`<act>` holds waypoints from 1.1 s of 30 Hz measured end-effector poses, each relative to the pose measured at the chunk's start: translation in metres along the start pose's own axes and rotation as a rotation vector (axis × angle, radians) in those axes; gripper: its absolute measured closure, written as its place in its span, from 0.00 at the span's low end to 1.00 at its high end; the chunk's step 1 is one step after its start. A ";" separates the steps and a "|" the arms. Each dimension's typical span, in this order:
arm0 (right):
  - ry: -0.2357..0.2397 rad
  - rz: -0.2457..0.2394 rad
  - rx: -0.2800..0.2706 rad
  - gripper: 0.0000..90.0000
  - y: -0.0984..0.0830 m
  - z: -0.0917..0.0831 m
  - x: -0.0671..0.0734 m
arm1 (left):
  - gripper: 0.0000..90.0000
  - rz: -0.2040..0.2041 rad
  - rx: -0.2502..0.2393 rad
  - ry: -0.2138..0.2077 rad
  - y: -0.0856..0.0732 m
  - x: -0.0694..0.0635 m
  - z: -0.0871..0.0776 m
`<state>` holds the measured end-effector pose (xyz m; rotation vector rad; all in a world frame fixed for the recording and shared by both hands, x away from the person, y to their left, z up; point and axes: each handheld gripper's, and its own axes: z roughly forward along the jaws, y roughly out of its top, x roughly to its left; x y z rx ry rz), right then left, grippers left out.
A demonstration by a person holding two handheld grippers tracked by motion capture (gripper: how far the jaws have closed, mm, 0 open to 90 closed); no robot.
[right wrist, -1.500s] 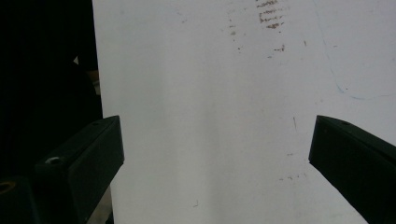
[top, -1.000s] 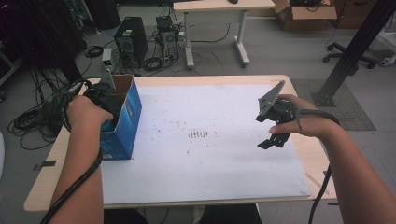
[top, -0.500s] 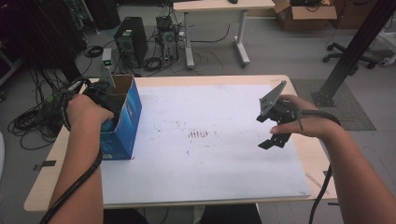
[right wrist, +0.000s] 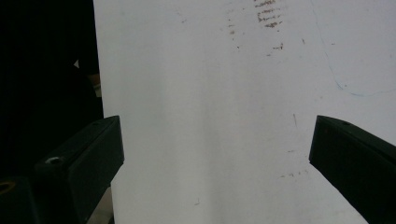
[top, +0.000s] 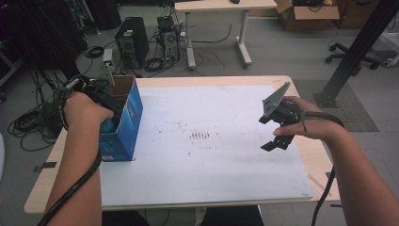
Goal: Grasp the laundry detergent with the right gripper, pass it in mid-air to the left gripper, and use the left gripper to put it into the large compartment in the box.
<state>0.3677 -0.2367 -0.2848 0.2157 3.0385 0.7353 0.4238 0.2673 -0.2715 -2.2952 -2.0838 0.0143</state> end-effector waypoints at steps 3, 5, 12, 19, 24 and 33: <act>-0.001 -0.001 0.000 0.03 -0.001 -0.001 0.001 | 0.29 0.000 -0.008 0.002 -0.002 -0.002 -0.005; 0.001 -0.002 -0.004 0.03 -0.001 -0.001 0.001 | 0.28 0.002 -0.010 0.002 -0.003 -0.003 -0.008; -0.003 -0.008 -0.010 0.03 -0.002 -0.003 0.003 | 0.25 0.009 -0.027 0.017 -0.008 -0.007 -0.022; -0.003 -0.008 -0.015 0.03 -0.003 -0.004 0.005 | 0.20 0.027 -0.043 0.040 -0.013 -0.013 -0.035; -0.007 -0.011 -0.012 0.03 -0.004 -0.006 0.006 | 0.16 0.040 -0.043 0.046 -0.014 -0.019 -0.041; -0.007 -0.012 -0.017 0.03 -0.005 -0.008 0.007 | 0.12 0.087 -0.067 0.060 -0.019 -0.033 -0.060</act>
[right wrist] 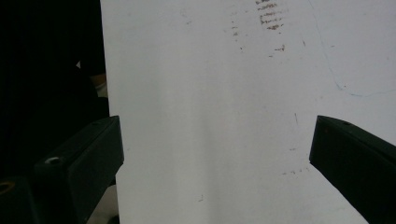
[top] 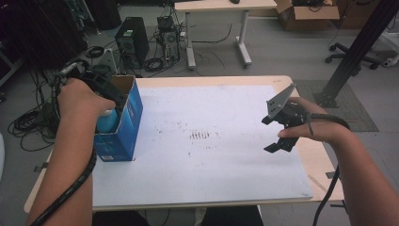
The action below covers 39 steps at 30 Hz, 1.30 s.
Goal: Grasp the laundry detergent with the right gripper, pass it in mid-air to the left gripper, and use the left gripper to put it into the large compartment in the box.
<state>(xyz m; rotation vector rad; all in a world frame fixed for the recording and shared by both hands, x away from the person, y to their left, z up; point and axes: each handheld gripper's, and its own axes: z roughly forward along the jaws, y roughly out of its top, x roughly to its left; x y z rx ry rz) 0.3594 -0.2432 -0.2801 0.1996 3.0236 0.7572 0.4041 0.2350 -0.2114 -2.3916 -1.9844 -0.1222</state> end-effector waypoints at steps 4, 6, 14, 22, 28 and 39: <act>0.002 -0.001 -0.002 0.03 0.000 0.001 0.001 | 0.07 0.024 -0.015 0.006 0.000 -0.008 -0.008; 0.004 -0.002 0.000 0.03 0.001 0.001 0.001 | 0.03 0.035 -0.013 0.006 0.000 -0.012 -0.010; 0.005 -0.004 0.000 0.03 -0.001 0.000 0.002 | 0.00 0.159 -0.045 -0.002 0.003 -0.037 -0.022; 0.001 0.005 0.006 0.03 -0.003 -0.004 0.001 | 0.00 0.461 -0.073 -0.009 0.010 -0.071 -0.026; 0.005 0.004 0.024 0.03 0.000 -0.005 0.003 | 0.00 0.774 -0.158 -0.025 0.008 -0.099 -0.030; 0.005 -0.042 0.054 0.03 0.016 -0.008 0.011 | 0.00 1.123 -0.128 -0.014 -0.004 -0.143 -0.024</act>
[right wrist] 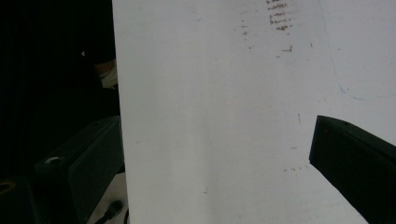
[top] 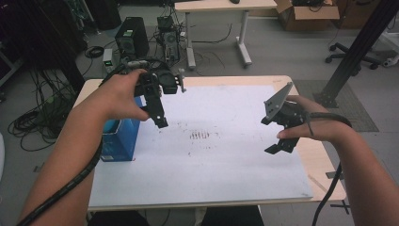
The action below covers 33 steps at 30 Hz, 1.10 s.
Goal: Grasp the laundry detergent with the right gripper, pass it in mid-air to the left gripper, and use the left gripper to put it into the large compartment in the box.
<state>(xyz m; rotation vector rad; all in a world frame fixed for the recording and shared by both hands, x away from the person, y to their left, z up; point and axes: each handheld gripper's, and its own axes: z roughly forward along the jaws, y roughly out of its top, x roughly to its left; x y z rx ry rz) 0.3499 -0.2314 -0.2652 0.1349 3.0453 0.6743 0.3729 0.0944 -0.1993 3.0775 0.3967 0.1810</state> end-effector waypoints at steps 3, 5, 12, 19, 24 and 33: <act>0.004 -0.011 0.010 0.03 0.005 0.000 0.003 | 0.00 0.050 0.019 -0.003 0.006 -0.005 0.004; 0.006 -0.015 0.021 0.03 0.007 0.001 0.004 | 0.00 0.086 0.027 -0.001 0.008 -0.009 0.007; 0.007 -0.005 0.066 0.03 0.010 0.003 0.002 | 0.00 0.155 0.022 -0.033 0.013 -0.019 0.014; 0.017 -0.005 0.105 0.04 0.011 0.010 -0.002 | 0.00 0.178 0.043 -0.049 0.011 -0.016 0.025; 0.029 -0.005 0.117 0.04 0.010 0.015 -0.011 | 0.00 0.192 0.035 -0.065 0.010 -0.009 0.033; 0.035 0.014 0.118 0.04 0.004 0.016 -0.023 | 0.00 0.194 -0.008 -0.082 0.014 0.001 0.031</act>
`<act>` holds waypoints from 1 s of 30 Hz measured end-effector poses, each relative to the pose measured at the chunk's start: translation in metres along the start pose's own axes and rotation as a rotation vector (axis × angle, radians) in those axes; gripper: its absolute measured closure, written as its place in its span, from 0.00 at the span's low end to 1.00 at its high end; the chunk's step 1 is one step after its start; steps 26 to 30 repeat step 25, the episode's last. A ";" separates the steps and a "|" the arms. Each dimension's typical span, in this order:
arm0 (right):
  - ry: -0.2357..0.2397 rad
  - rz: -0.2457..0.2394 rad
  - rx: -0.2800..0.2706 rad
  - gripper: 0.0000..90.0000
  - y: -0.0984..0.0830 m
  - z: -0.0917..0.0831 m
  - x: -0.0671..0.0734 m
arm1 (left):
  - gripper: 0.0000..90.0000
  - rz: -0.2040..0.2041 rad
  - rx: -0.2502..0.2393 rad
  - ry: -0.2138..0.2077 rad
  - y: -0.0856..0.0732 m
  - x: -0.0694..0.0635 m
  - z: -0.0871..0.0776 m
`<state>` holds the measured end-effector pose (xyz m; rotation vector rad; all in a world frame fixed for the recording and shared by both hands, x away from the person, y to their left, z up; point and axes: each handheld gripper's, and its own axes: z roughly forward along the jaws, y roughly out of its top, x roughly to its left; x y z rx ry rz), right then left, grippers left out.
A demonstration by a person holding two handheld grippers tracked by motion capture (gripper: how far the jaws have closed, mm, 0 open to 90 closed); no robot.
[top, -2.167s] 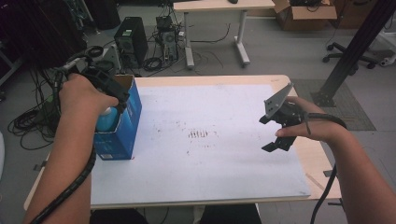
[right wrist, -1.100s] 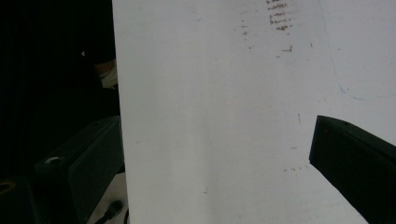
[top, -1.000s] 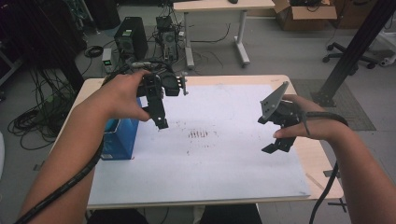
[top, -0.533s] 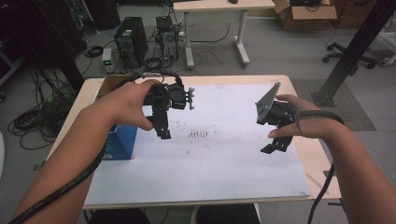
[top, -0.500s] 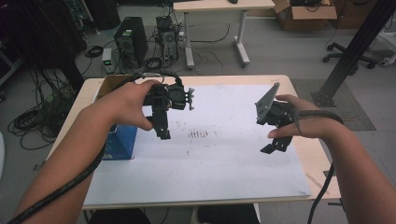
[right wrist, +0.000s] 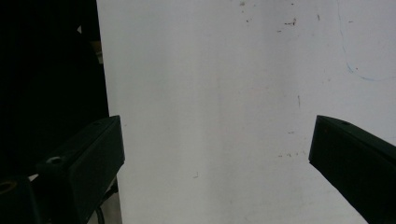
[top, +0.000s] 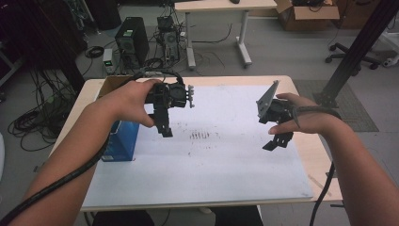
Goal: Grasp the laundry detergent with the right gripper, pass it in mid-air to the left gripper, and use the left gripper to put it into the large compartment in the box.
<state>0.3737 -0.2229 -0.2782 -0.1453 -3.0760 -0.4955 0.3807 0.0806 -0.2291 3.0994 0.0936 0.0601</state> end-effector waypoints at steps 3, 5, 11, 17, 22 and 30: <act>0.003 0.002 0.001 0.04 -0.001 0.001 -0.001 | 0.00 0.007 0.006 0.002 0.002 0.000 0.000; 0.003 0.001 0.000 0.04 -0.002 0.001 0.000 | 0.00 0.008 0.006 0.002 0.003 0.000 0.000; 0.004 0.002 -0.003 0.04 -0.004 0.002 0.001 | 0.00 0.011 0.007 0.006 0.006 -0.003 -0.002; 0.000 -0.006 -0.010 0.04 -0.003 0.000 0.002 | 0.00 0.017 0.011 0.015 0.010 -0.006 -0.004; 0.004 -0.012 -0.007 0.03 -0.002 0.000 0.003 | 0.00 0.016 -0.001 0.009 0.013 -0.005 -0.001; 0.000 -0.021 -0.041 0.03 -0.002 0.003 0.002 | 0.00 0.001 -0.012 0.008 0.014 -0.004 0.003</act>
